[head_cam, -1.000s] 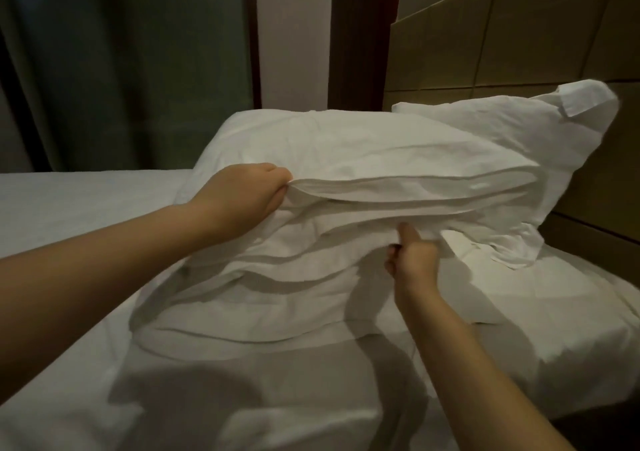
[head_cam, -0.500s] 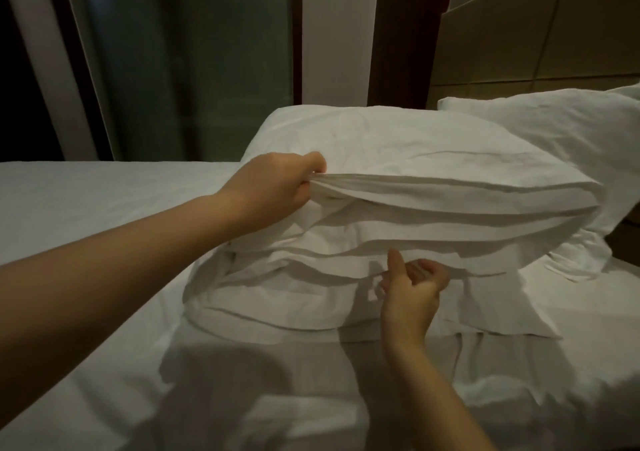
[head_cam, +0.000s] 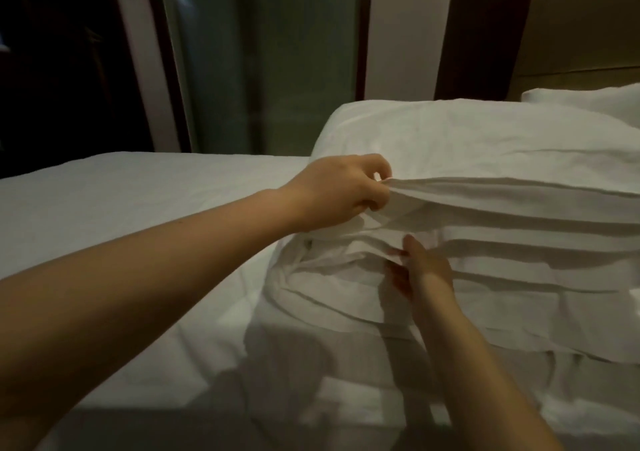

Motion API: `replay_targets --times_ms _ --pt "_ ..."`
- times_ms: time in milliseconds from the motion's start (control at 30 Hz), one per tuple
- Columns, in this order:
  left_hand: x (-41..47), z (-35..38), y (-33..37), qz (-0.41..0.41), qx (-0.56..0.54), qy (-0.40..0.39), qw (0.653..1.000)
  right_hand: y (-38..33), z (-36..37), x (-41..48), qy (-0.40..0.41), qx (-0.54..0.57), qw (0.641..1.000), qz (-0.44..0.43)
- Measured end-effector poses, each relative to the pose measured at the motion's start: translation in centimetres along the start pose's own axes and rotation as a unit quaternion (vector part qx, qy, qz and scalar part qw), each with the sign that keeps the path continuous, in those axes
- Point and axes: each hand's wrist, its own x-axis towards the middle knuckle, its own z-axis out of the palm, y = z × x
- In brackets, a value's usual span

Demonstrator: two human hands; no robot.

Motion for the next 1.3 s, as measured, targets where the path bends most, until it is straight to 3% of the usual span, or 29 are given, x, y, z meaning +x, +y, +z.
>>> replay_targets --times_ms 100,167,300,400,533,800,1000,1167,1300 --pt "-0.6 0.0 -0.6 -0.031 0.003 -0.041 0.999 1.3 -0.4 -1.7 0.08 0.0 0.99 -0.12" --pt "-1.1 -0.1 -0.8 -0.047 0.012 -0.049 0.998 2.5 -0.7 -2.8 0.078 0.016 0.99 -0.117" --pt "-2.3 0.8 -1.0 -0.053 0.079 -0.04 0.995 4.0 0.1 -3.2 0.012 0.12 0.992 -0.038" --pt "-3.1 2.0 -1.1 -0.067 0.111 -0.015 0.991 4.6 0.3 -4.6 -0.016 0.09 0.992 -0.083" --pt "-4.2 3.0 -1.2 -0.074 0.102 0.055 0.991 6.3 0.6 -6.0 0.007 0.042 0.991 -0.13" --pt "-5.7 2.9 -0.9 -0.116 0.162 0.022 0.98 6.9 0.5 -6.4 -0.046 0.02 0.977 -0.209" --pt "-7.0 1.7 -1.3 -0.191 0.133 0.005 0.972 7.7 0.0 -5.5 -0.069 -0.004 0.978 -0.197" --pt "-8.6 -1.2 0.6 -0.258 0.006 0.082 0.963 7.4 -0.1 -5.4 -0.094 -0.017 0.973 -0.21" --pt "-9.9 -0.6 1.0 -0.316 0.01 0.048 0.947 7.5 0.9 -5.5 -0.114 -0.017 0.968 -0.221"
